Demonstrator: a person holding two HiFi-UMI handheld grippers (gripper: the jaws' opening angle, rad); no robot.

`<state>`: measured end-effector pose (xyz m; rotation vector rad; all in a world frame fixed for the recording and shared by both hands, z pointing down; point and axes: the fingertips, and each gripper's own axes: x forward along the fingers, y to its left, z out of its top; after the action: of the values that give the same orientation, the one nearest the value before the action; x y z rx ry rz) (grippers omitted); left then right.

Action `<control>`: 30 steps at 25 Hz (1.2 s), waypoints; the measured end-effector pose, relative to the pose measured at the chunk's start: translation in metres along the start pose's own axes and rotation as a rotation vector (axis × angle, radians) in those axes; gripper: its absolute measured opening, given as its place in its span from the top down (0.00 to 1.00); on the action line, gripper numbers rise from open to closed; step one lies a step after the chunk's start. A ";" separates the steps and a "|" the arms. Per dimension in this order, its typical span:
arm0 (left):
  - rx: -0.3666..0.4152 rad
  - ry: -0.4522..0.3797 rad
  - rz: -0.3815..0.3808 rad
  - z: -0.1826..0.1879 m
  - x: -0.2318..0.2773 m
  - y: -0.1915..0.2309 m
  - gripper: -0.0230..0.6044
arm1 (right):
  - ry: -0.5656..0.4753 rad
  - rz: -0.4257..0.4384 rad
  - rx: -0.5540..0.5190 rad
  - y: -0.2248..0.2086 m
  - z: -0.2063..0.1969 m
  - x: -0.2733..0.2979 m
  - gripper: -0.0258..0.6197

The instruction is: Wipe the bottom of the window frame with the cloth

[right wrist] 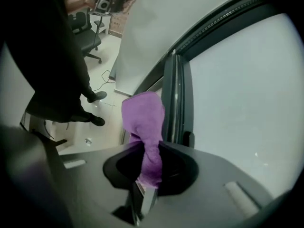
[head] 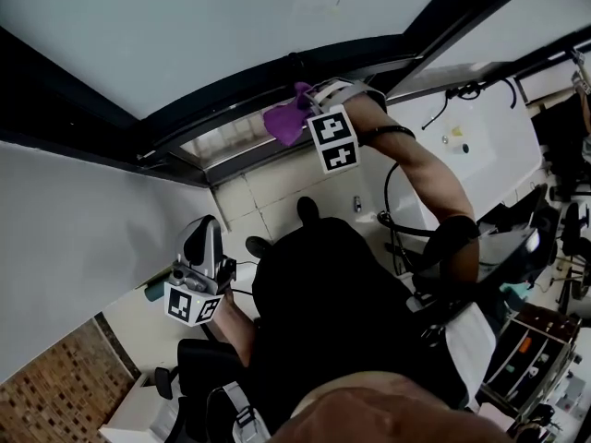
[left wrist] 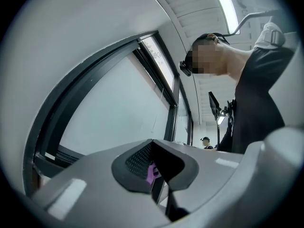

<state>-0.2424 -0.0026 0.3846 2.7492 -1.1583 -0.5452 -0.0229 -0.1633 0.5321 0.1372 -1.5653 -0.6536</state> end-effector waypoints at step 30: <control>-0.020 0.083 -0.068 -0.026 0.057 -0.015 0.96 | -0.332 -0.224 0.495 -0.040 -0.041 -0.031 0.86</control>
<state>-0.1865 -0.0339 0.3888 2.7735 -1.0394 -0.4423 0.0082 -0.1949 0.4847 0.6056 -2.0321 -0.4628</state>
